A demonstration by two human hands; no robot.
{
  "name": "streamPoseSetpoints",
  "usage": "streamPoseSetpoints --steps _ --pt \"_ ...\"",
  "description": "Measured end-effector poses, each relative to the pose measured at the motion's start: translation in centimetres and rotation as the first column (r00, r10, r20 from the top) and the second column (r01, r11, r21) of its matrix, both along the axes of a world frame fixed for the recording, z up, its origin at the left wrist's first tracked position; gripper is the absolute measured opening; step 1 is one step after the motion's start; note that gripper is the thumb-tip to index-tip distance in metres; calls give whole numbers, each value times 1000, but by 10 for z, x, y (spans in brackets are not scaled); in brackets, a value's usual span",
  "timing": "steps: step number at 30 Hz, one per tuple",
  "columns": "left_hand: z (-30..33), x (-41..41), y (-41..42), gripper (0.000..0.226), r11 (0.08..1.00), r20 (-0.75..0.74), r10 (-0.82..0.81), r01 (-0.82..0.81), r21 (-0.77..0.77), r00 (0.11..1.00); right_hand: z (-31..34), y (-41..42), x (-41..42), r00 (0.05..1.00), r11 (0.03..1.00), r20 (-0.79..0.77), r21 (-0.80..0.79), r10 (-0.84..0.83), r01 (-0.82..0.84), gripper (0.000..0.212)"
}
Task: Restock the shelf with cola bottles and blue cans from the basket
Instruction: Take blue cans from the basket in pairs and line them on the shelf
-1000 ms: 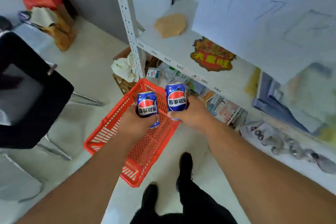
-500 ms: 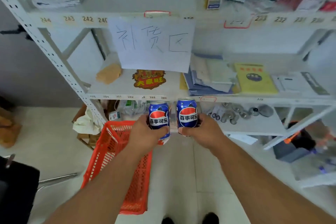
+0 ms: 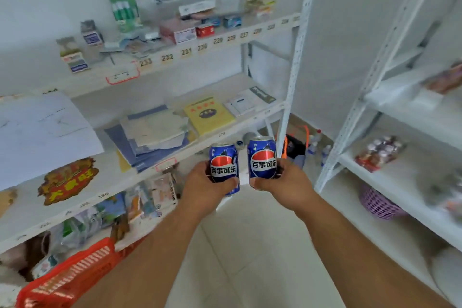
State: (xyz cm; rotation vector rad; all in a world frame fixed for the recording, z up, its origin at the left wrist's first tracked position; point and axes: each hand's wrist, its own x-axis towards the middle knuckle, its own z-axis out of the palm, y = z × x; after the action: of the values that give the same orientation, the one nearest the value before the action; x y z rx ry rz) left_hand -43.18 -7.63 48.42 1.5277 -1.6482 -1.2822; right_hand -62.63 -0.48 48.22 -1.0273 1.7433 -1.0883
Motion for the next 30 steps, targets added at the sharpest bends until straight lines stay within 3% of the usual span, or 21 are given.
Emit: streamPoseSetpoints --steps 4,7,12,17,22,30 --pt "7 -86 21 43 989 4 -144 144 -8 990 0 46 -73 985 985 -25 2 -170 171 40" --pt "11 -145 38 37 971 15 -237 237 -34 971 3 82 -122 962 963 -51 5 -268 269 33" --pt "18 -228 70 45 909 7 -414 414 -35 910 15 142 -180 896 898 -56 -22 -441 440 36" --pt "25 -291 96 48 807 13 -587 586 -65 810 22 192 -210 765 767 -64 -22 -641 641 47" --pt "32 -334 116 47 672 -23 -739 733 -102 674 33 239 -217 608 612 -88 -34 -789 790 44" --pt "40 -387 162 51 483 -71 -876 867 -122 477 51 300 -219 371 379 -121 -46 -921 924 57"
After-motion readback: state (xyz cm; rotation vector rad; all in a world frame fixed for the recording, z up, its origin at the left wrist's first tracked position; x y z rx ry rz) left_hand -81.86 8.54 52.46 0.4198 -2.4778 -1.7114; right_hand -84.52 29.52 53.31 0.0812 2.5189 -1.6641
